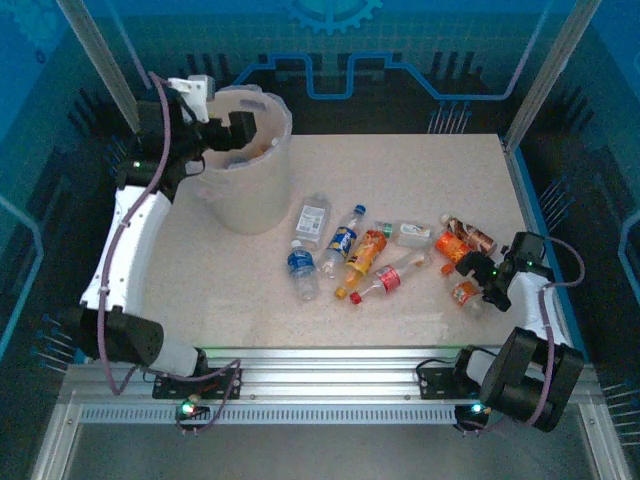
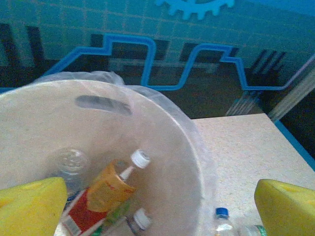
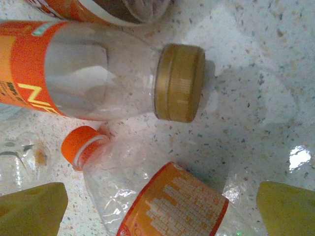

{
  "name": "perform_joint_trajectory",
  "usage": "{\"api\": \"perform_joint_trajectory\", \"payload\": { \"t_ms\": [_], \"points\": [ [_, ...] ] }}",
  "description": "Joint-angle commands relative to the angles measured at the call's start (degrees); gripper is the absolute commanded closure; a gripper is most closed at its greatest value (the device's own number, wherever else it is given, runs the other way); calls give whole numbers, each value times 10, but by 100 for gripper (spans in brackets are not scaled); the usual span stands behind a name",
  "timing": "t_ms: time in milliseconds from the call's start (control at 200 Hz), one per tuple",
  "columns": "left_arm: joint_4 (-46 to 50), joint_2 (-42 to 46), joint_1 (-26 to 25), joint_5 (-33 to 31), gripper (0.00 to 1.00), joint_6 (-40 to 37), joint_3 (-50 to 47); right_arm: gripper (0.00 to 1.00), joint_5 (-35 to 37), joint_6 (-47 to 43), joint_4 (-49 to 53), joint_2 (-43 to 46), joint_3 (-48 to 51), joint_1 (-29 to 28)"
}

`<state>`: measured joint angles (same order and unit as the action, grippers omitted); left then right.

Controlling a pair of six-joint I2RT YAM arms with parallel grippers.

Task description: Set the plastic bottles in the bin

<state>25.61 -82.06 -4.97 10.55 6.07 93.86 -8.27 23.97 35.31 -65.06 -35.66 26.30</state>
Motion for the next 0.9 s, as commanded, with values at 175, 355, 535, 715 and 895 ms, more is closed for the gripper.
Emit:
{"api": "perform_joint_trajectory", "payload": {
  "t_ms": [175,355,535,715,895],
  "points": [
    [-60,78,-135,-66,1,5,-95,0,-47,10,21,16,21,7],
    [-86,103,-197,-92,1,18,-142,0,-72,20,31,42,31,-4],
    [-104,120,-233,-104,1,33,-173,0,-66,37,31,56,40,-33],
    [-113,127,-246,-105,1,42,-185,0,-48,50,33,51,45,-67],
    [-119,128,-249,-105,1,43,-186,0,-17,65,33,51,52,-106]
  ]
}}
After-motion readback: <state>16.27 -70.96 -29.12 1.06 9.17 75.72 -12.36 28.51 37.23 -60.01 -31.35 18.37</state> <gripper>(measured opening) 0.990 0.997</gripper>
